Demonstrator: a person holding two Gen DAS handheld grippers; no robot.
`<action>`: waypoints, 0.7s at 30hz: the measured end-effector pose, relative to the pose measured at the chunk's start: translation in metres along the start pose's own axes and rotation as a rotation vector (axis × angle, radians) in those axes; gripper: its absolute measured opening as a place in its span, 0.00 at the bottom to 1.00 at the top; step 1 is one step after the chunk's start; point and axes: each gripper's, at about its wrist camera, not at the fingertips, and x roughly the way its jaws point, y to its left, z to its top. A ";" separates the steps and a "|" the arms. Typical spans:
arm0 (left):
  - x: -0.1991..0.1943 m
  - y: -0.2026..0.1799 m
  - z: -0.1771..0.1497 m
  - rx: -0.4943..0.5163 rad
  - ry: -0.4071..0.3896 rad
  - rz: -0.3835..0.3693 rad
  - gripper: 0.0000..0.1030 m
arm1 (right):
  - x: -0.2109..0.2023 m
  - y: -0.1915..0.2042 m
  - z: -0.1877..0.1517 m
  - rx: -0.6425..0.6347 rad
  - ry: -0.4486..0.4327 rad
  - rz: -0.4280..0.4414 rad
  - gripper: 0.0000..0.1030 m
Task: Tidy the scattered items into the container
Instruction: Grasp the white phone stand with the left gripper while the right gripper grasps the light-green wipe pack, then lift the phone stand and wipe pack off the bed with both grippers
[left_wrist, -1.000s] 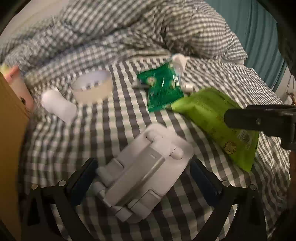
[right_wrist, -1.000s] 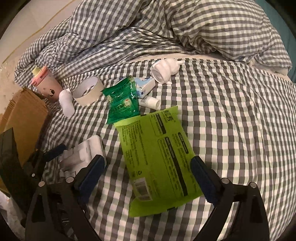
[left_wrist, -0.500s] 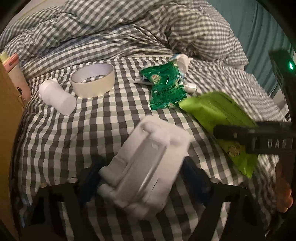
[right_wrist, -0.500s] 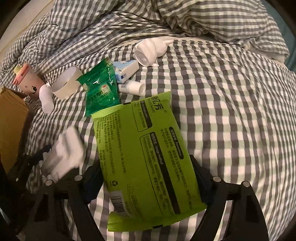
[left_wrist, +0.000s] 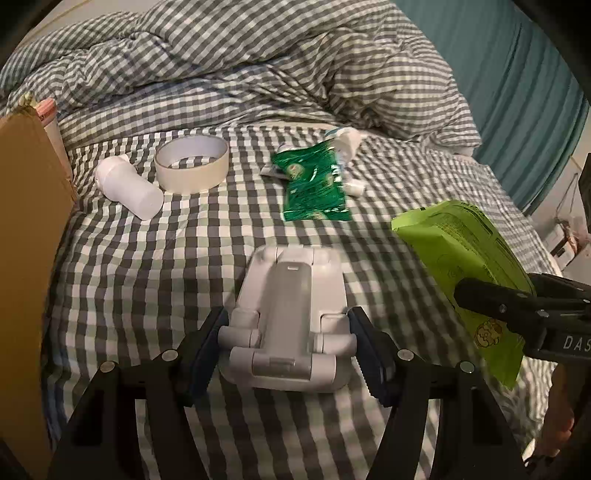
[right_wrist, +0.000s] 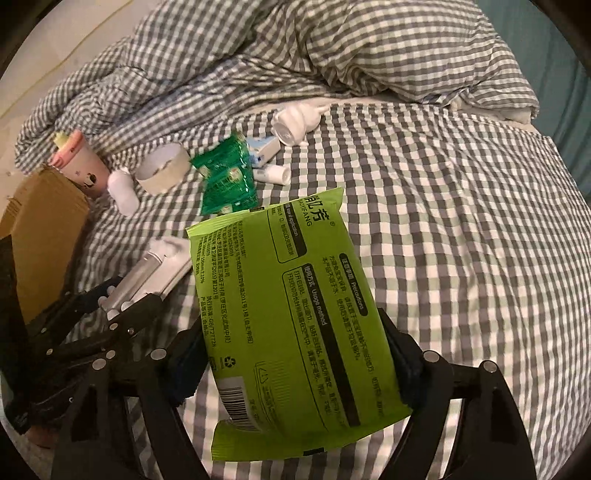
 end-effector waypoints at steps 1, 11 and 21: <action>-0.003 -0.002 0.000 0.007 0.001 -0.002 0.65 | -0.004 0.000 -0.001 0.001 -0.006 0.002 0.78; -0.005 -0.010 -0.006 0.022 0.011 0.022 0.65 | -0.020 -0.009 -0.017 0.036 -0.012 0.018 0.78; -0.037 -0.015 -0.002 0.034 -0.032 -0.006 0.65 | -0.020 -0.011 -0.019 0.050 -0.006 0.016 0.72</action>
